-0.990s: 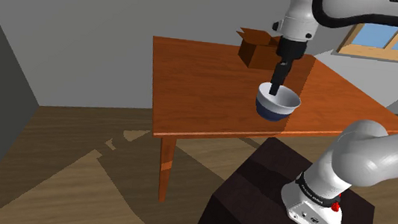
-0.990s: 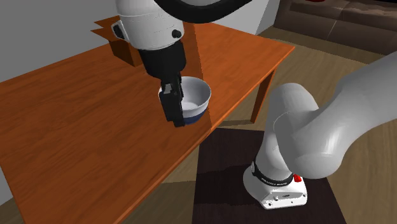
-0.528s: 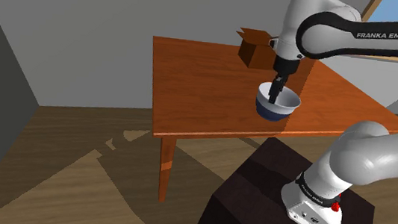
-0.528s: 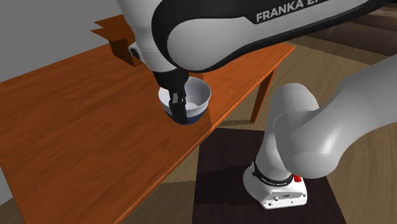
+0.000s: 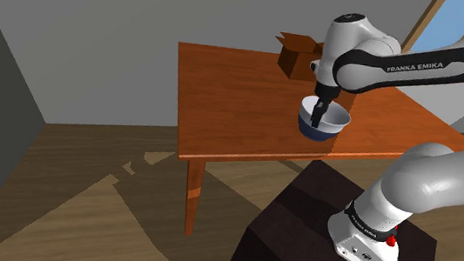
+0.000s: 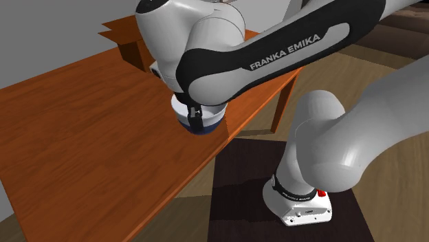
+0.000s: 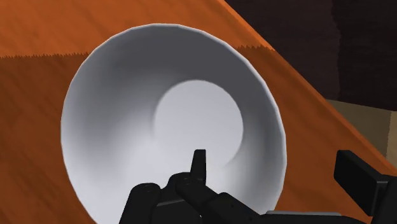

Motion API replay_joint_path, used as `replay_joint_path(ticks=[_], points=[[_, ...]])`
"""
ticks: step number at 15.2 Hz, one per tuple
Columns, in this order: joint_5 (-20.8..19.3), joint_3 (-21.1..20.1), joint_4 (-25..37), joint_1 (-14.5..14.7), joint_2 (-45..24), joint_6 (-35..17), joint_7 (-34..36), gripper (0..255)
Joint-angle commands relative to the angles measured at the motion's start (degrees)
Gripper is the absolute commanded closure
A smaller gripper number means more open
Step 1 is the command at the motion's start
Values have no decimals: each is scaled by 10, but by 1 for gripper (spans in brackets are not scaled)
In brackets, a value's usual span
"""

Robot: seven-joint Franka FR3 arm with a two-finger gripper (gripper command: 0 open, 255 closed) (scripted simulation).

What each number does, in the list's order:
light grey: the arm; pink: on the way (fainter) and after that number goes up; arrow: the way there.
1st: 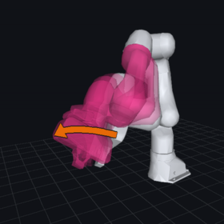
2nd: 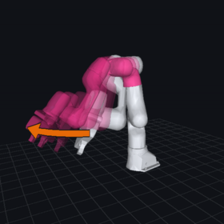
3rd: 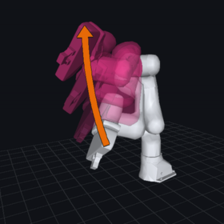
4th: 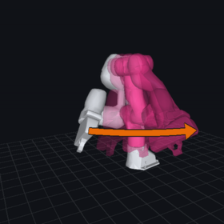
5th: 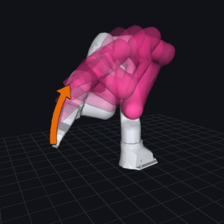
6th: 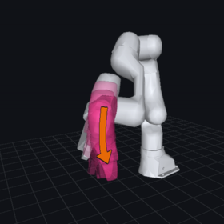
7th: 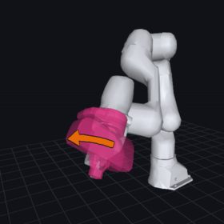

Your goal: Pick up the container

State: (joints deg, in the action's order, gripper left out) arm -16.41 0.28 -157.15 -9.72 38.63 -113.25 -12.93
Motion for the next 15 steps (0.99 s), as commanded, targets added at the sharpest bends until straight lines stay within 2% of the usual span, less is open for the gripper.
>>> replay_joint_path(ticks=[1,6,7,15], points=[[-5,1,-12,-2,-6,-19,4,0],[-11,2,-31,-4,-21,-52,12,0],[-10,1,-30,-4,-21,-51,12,255],[-10,1,-29,-4,-22,-51,12,255]])
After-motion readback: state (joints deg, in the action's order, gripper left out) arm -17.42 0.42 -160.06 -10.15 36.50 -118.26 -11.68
